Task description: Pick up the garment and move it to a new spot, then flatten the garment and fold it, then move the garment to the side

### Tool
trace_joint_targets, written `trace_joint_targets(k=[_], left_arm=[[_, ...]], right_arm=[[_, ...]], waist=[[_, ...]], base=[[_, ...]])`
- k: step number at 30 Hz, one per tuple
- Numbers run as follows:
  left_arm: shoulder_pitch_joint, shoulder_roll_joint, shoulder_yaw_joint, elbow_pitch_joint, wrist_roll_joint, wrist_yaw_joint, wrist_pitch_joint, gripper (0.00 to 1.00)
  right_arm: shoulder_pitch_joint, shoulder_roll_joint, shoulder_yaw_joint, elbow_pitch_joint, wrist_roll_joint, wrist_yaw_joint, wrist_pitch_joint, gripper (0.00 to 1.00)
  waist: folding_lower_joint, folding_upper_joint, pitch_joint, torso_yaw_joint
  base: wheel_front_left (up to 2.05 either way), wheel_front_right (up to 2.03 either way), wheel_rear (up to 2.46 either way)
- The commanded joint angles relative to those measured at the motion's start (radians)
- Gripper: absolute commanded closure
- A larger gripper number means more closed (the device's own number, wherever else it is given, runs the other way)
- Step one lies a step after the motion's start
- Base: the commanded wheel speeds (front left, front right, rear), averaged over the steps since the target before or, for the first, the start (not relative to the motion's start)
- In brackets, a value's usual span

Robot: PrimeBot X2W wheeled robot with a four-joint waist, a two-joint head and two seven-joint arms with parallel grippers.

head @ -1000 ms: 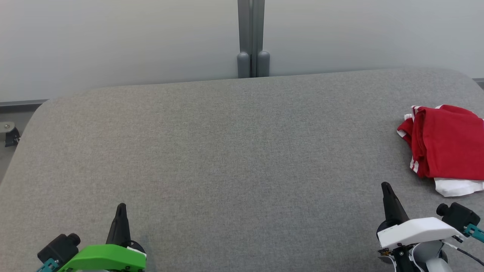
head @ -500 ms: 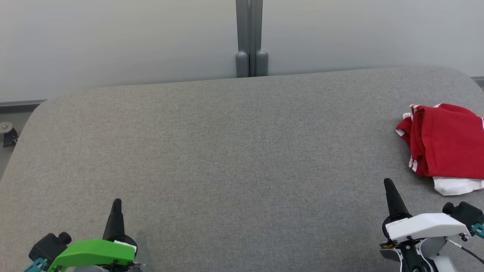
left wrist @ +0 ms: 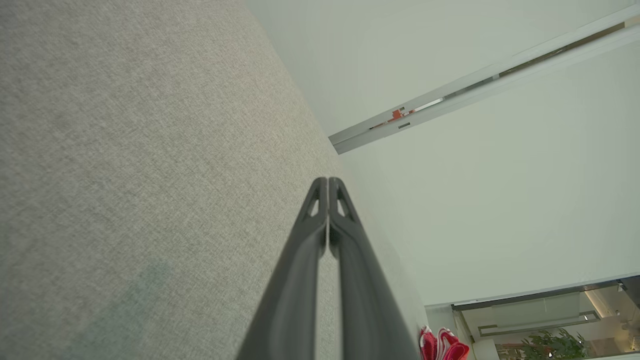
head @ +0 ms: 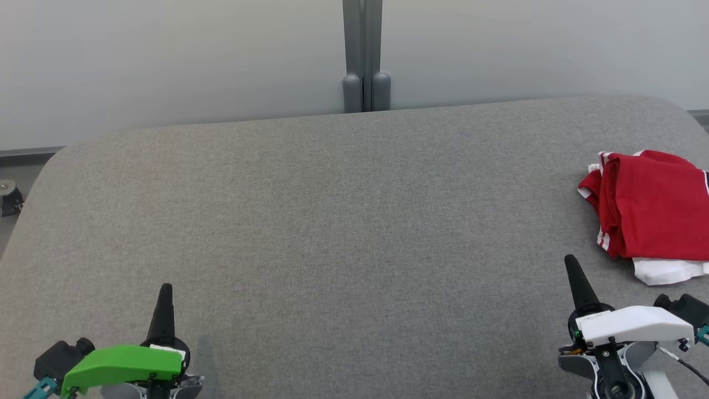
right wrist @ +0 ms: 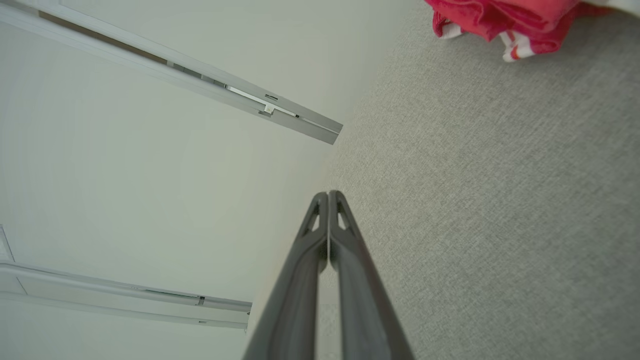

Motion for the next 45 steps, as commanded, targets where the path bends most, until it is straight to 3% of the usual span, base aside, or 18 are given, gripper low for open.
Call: trace_joint_targets(k=[1, 45], left_arm=[[-0.029, 0.001, 0.008, -0.009, -0.024, -0.007, 0.008, 1.0], [-0.072, 0.0, 0.074, -0.005, -0.361, -0.045, 0.104, 1.0]], right_arm=[[-0.018, -0.005, -0.005, -0.013, 0.027, 0.0, 0.009, 1.0], [-0.044, -0.007, -0.042, -0.023, 0.386, 0.0, 0.104, 1.0]], waist=[[0.0, 0.0, 0.0, -0.001], [0.0, 0.0, 0.009, -0.018]], base=[[0.0, 0.0, 0.0], [0.0, 0.0, 0.0]])
